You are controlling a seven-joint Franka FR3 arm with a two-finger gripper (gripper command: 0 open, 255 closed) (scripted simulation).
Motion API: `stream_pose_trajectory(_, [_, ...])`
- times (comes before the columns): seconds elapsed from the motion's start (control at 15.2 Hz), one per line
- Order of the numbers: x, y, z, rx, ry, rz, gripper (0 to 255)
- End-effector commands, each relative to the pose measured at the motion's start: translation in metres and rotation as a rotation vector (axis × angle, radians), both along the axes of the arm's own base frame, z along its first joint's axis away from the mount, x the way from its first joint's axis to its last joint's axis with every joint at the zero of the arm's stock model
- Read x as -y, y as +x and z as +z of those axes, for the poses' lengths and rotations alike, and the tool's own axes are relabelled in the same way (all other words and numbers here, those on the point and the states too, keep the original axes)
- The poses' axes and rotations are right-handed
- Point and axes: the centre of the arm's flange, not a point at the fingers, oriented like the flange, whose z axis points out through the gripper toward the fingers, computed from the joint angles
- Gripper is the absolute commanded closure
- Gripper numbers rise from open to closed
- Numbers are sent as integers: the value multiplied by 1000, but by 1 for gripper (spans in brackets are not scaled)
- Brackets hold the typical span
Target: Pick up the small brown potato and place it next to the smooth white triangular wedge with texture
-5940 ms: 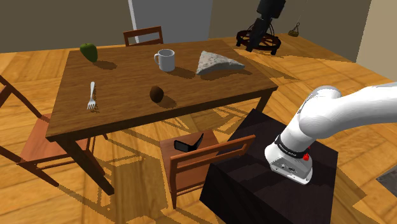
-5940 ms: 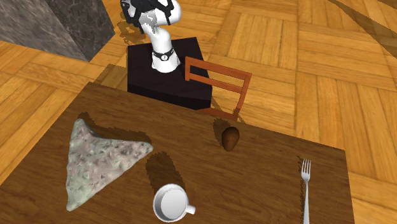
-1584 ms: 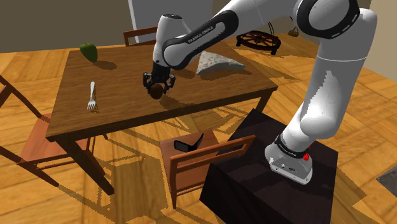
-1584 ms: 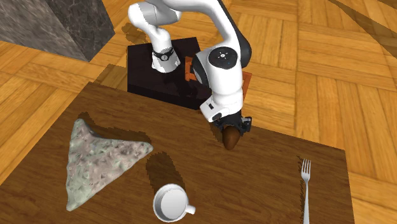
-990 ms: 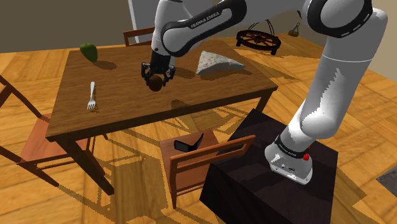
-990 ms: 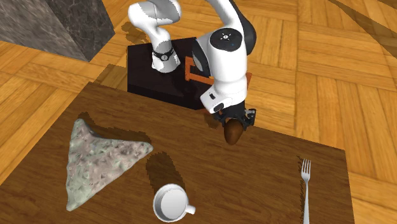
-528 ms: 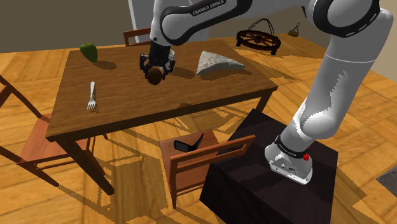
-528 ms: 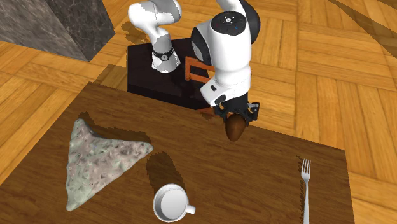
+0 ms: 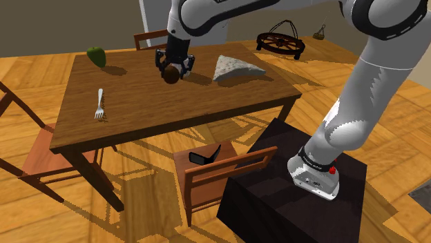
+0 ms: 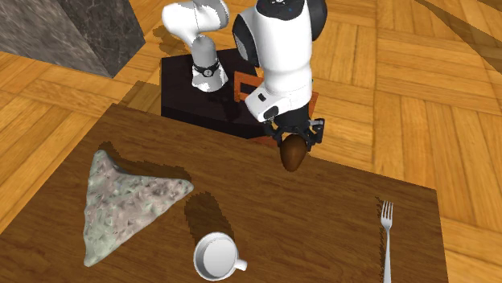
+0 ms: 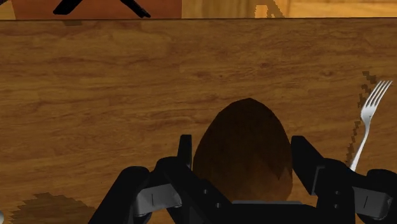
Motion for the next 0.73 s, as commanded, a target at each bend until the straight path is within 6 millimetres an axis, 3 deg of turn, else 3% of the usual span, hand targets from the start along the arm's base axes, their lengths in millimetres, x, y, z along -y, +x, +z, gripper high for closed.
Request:
stream_pose_trajectory(0.0, [20, -7, 1, 0, 0, 1, 255])
stream_pose_trajectory(0.66, [141, -61, 1, 0, 0, 1, 255])
